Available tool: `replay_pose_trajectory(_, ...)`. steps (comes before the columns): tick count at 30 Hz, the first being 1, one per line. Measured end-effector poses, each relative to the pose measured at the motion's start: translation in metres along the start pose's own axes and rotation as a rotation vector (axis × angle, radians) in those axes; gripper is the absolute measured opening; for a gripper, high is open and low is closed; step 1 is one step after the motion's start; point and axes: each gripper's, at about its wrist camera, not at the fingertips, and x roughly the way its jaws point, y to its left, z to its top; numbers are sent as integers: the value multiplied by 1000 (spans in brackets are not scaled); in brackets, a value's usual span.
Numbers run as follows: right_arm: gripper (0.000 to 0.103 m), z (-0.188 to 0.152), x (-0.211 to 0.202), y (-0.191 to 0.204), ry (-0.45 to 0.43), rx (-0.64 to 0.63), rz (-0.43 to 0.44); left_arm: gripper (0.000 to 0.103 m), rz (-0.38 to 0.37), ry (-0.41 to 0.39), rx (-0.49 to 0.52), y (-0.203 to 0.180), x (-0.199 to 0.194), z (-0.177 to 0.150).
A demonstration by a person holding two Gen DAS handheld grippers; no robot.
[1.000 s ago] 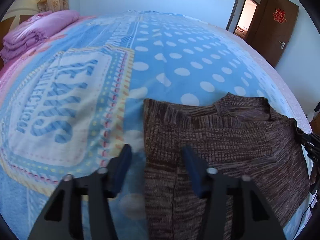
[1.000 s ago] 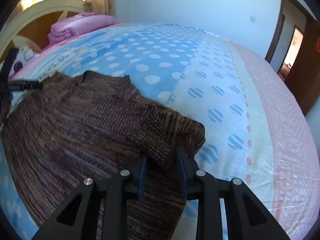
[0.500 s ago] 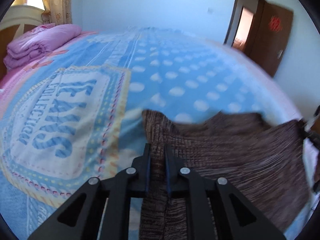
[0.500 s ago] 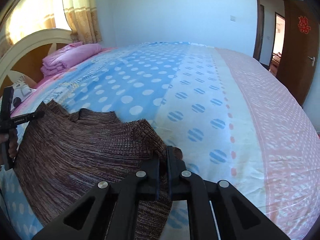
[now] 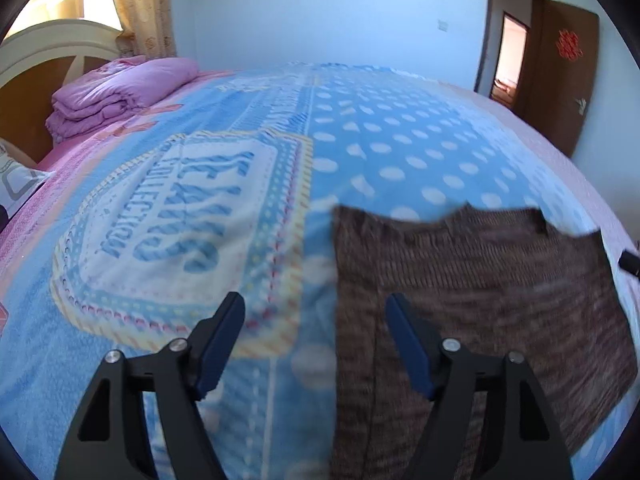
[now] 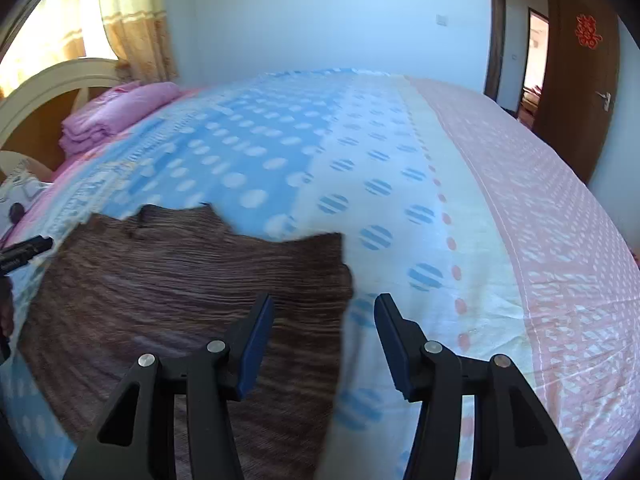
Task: Fold small clothes
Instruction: 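Position both open tools along one side edge of the folded sweater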
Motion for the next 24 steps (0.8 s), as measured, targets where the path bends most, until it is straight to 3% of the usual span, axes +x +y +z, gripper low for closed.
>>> replay_pose_trajectory(4,53,-11,-4,58,54,-118,137,78,119,46,104,-19,19,-10)
replay_pose_trajectory(6,53,-22,5,83,105,-156,177,89,164,50,94,-19,26,-6)
replay_pose_trajectory(8,53,-35,18,98,143,-197,156,99,205,52,82,-17,32,-2)
replay_pose_trajectory(10,54,-47,29,105,149,-210,120,101,187,62,53,-10,37,0)
replay_pose_trajectory(16,56,-52,11,112,104,-179,64,103,124,85,-18,6,39,-3)
replay_pose_trajectory(19,56,-53,-3,138,63,-227,114,103,109,99,-37,7,43,-4)
replay_pose_trajectory(24,57,-56,17,172,107,-270,101,103,121,94,-24,4,45,-4)
